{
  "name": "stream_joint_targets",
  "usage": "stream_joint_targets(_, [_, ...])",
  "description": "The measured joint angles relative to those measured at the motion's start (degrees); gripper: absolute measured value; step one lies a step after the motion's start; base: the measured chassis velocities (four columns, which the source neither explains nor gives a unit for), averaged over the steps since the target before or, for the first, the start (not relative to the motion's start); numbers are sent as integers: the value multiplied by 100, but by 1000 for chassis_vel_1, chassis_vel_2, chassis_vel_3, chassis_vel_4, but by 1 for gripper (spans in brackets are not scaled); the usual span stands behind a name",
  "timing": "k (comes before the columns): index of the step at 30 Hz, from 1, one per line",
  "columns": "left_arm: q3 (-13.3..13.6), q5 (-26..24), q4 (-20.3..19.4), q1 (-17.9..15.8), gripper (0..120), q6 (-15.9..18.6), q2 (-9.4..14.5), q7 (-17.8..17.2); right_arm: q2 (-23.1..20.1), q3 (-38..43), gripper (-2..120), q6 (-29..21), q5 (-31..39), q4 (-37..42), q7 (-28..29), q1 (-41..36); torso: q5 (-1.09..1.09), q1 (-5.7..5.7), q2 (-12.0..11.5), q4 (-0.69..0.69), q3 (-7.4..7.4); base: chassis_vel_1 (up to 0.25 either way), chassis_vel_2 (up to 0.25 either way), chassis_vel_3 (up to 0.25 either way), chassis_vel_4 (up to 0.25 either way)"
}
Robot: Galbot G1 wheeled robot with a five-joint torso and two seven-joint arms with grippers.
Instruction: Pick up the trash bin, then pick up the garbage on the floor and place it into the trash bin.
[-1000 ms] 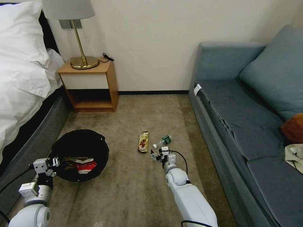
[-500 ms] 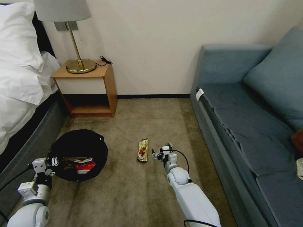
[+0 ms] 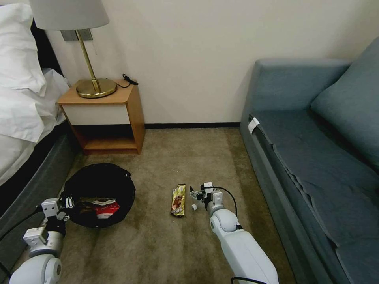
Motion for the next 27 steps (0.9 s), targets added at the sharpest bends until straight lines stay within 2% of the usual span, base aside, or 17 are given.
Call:
stream_joint_targets(12, [28,5,58,-36,4,-5,17,20,-173,-203,100,-210,369,238,257,-56,0,0,0,0,0,-104,93,94,-92])
stream_joint_targets(19, [23,-11,128,-72,4,-12,90,22,-694,-664,100,-232,464,337,248,-12,1,0,0,-1,0,-81,94,88,-87])
stream_joint_targets(23, [43,-7,129,-86,4,-12,86,63,-802,-812,100,-241,464,392,191,0,0,0,0,-1,0,-25,37,19,-24])
stream_joint_targets(27, [113,0,63,-101,4,56,28,24,-1039,-1356,100,-323,452,413,99,182,1,0,0,-1,0,0,0,0,0])
